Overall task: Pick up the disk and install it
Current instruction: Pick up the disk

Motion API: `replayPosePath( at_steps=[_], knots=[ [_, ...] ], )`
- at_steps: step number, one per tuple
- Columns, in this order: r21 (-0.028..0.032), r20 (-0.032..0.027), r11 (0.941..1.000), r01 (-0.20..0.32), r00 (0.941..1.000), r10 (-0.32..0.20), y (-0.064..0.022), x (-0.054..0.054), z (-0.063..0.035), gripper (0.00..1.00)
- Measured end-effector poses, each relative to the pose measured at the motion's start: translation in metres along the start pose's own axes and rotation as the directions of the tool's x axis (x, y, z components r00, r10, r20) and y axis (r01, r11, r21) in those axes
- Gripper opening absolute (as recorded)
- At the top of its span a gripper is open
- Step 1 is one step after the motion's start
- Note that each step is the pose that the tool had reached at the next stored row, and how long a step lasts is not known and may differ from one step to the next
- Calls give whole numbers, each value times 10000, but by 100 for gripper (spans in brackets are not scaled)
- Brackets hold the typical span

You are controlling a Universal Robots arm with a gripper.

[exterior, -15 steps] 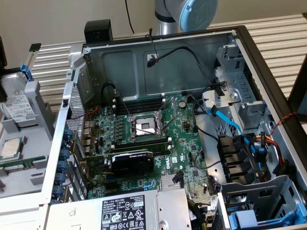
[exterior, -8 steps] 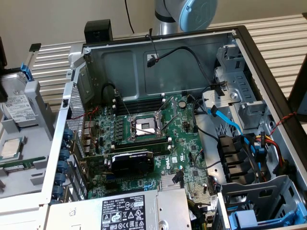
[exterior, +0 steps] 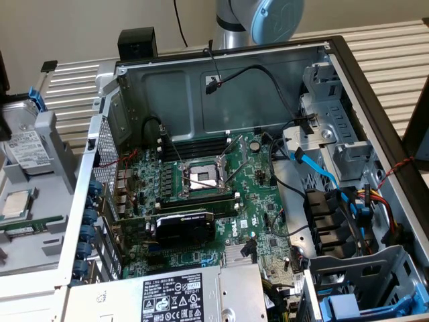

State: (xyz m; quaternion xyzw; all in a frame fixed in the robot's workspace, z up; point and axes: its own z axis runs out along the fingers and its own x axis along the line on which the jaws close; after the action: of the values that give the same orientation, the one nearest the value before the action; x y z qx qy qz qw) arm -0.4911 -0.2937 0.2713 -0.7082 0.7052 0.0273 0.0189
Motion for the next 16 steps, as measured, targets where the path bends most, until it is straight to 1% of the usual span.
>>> replayPosePath(
  at_steps=[1, 5, 12, 16],
  knots=[
    [-1, 10, 10000, -1, 10000, 1, 0, -1, 0, 37],
    [3, 15, 10000, 0, 10000, 0, 1, -1, -18, 37],
    [3, 14, 10000, 1, 10000, -1, 2, -8, -118, 37],
    [24, 14, 10000, 2, 10000, -2, 3, -14, -198, 37]
  ],
)
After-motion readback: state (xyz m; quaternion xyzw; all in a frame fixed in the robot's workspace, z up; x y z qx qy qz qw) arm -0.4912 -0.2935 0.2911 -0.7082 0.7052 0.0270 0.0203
